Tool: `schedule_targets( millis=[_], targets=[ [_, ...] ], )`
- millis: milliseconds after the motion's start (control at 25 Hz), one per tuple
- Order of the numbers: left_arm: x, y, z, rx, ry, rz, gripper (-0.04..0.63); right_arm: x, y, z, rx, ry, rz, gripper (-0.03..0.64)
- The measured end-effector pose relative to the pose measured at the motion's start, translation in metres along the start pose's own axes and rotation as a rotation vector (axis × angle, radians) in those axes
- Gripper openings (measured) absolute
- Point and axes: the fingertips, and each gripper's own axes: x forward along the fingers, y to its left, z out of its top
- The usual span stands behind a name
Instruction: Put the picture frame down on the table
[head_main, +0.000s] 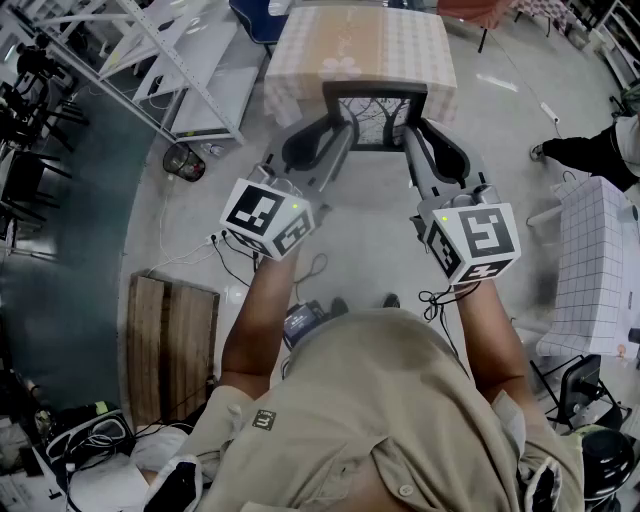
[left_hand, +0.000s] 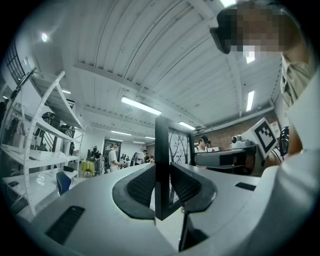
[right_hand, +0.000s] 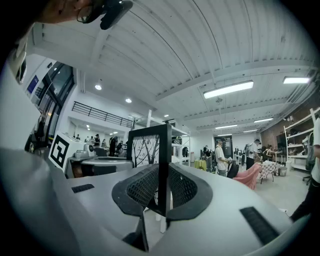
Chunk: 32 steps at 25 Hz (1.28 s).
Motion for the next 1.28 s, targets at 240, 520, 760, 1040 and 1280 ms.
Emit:
schedule_targets(
  millis=[240,520,760,1040,1280],
  targets=[
    [0.001,-0.003,0.001,-0.005,0.002,-0.003,0.094,-0.003,-0.001,0.001,0.003,0.001,-0.004,0.067],
    [0.011,-0.015,-0.003,-0.003,0.010,-0.007,0.094,-0.013,-0.014,-0.003,0.010,0.005,-0.006,0.067],
    [0.022,-0.023,-0.006,-0.005,0.022,-0.003,0.094,-0.017,-0.027,-0.006,0.016,0.014,0.006,0.067],
    [0.043,-0.036,-0.011,0.000,0.036,0.013,0.094,-0.024,-0.052,-0.010,0.036,0.013,0.026,0.067],
    [0.065,-0.049,-0.018,0.001,0.041,0.037,0.094,-0.031,-0.077,-0.016,0.044,0.009,0.053,0.066]
  ],
)
